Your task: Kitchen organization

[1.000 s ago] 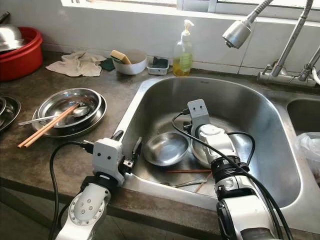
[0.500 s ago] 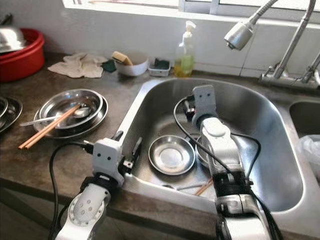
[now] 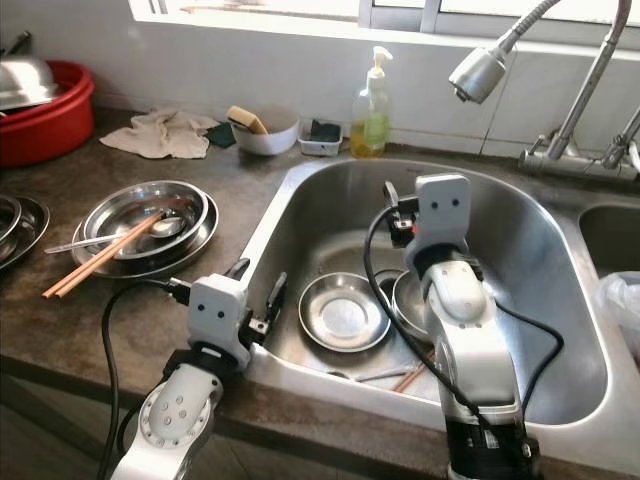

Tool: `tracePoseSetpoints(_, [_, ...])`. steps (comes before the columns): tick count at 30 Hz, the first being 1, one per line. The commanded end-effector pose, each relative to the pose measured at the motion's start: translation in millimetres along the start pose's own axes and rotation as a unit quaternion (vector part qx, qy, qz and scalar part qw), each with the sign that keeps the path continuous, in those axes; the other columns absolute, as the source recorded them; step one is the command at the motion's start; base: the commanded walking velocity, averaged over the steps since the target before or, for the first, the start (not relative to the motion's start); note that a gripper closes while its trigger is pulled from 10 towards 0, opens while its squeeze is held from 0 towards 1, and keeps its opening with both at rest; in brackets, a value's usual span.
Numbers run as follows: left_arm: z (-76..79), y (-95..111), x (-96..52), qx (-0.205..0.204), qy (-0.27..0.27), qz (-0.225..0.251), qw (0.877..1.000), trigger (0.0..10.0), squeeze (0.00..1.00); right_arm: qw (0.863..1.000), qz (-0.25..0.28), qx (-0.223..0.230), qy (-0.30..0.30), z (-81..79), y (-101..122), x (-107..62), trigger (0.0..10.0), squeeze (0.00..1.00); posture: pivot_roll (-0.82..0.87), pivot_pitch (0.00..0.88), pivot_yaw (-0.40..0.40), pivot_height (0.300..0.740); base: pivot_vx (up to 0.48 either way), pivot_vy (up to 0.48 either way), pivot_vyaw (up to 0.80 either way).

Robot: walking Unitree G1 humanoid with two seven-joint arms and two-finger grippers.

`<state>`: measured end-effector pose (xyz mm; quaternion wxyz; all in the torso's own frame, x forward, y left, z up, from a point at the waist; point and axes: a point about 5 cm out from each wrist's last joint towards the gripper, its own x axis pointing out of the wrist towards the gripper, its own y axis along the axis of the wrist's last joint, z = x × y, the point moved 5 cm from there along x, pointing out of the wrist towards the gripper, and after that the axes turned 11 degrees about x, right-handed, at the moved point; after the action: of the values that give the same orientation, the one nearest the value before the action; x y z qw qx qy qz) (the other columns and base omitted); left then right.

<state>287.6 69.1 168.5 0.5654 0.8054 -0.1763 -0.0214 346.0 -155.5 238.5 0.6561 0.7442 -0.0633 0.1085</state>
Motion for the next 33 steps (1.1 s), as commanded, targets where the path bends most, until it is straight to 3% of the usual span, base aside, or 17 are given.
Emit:
tracePoseSetpoints(1, [1.0,-0.3,0.9,0.002,-0.005,0.003,1.000,10.0,0.00,1.000,0.031,0.001,0.001,-2.3,13.2,-9.2,10.0,0.00,0.09,0.047,-0.016,0.740,0.000,0.000,0.00])
tracePoseSetpoints(14, [3.7,-3.2,1.1,-0.001,-0.016,0.005,1.000,10.0,0.00,1.000,0.020,0.018,-0.008,-8.4,-1.4,-37.2,10.0,0.00,0.08,0.024,-0.002,0.740,0.000,0.000,0.00])
tracePoseSetpoints(19, [3.6,-3.3,1.3,0.000,-0.016,0.006,1.000,10.0,0.00,1.000,0.018,0.019,-0.006,-11.3,-3.3,-38.9,10.0,0.00,0.08,0.028,-0.006,0.740,0.000,0.000,0.00])
tracePoseSetpoints(33, [2.7,-2.6,1.6,0.002,-0.014,0.007,1.000,10.0,0.00,0.999,0.023,0.025,-0.006,-15.9,-1.0,-35.2,10.0,0.00,0.09,0.039,0.000,0.740,-0.266,0.000,0.00])
